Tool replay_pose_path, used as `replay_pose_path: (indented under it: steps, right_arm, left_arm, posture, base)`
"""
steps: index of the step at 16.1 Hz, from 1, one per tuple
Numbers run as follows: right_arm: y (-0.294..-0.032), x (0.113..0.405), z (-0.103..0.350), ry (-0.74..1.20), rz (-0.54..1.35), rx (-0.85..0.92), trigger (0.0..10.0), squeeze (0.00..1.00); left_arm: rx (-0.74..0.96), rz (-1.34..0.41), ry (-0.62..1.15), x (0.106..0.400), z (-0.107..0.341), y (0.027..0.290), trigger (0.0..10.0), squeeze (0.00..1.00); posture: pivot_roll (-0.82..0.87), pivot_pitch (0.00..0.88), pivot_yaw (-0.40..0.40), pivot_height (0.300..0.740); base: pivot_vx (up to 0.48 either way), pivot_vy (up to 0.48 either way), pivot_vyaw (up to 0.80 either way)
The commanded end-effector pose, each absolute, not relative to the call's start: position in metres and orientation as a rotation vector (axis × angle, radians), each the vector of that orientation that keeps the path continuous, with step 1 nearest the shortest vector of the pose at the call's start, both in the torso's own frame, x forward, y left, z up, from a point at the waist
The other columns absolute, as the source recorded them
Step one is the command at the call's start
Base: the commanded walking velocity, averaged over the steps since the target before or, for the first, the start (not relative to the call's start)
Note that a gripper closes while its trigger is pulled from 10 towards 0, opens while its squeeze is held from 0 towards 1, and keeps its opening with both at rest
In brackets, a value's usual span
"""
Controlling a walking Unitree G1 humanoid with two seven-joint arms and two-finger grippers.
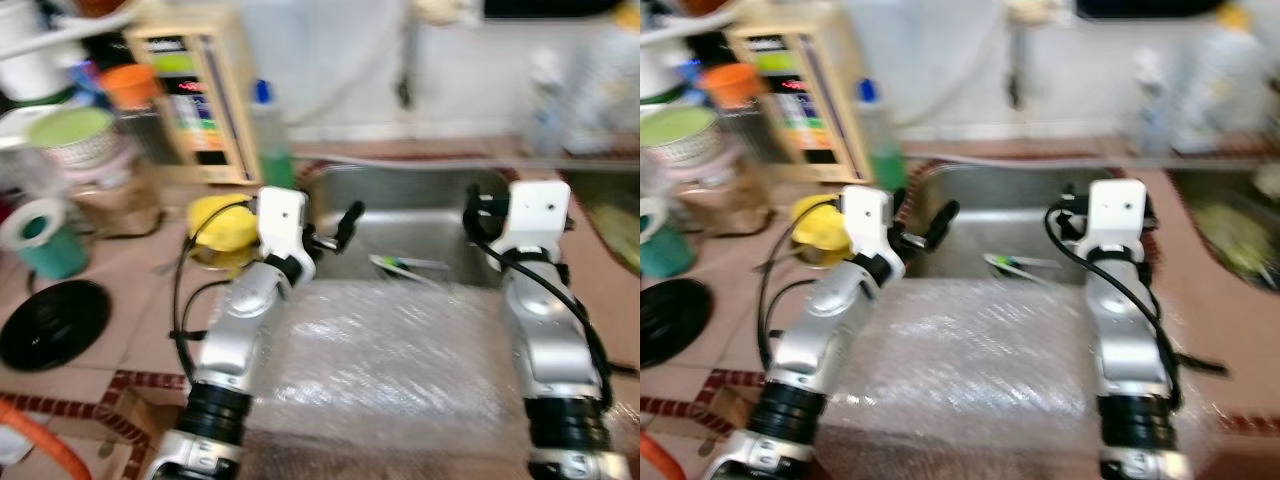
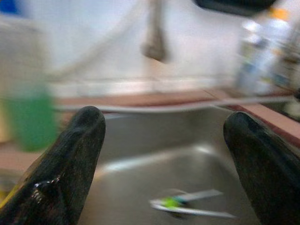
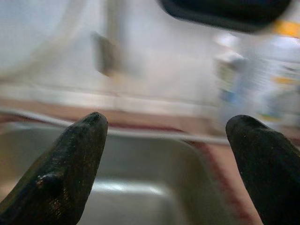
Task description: Kitchen organization
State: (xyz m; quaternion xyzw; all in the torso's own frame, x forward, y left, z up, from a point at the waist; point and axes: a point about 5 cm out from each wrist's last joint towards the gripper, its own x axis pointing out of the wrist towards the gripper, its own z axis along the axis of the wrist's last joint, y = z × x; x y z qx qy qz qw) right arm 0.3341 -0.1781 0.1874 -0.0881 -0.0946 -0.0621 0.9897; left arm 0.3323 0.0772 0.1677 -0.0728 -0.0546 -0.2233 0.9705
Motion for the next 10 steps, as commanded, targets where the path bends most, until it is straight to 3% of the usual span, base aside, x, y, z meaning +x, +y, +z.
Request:
replay_pose_path:
  steps: [1, 10]
  right_arm:
    - [-0.174, 0.332, 0.189, -0.204, -0.100, -0.189, 10.0, 0.00]
    - [-0.167, 0.331, 0.191, -0.216, -0.048, -0.186, 10.0, 0.00]
  left_arm:
    - [-0.155, -0.433, -0.107, 0.332, 0.167, 0.082, 10.0, 0.00]
    - [-0.151, -0.301, -0.147, 0.334, 0.171, 0.096, 10.0, 0.00]
  posture:
    - [-0.07, 0.000, 0.105, 0.740]
    - [-0.06, 0.000, 0.088, 0.740]
  base:
    - [0.240, 0.000, 0.00]
    - [0.000, 0.000, 0.00]
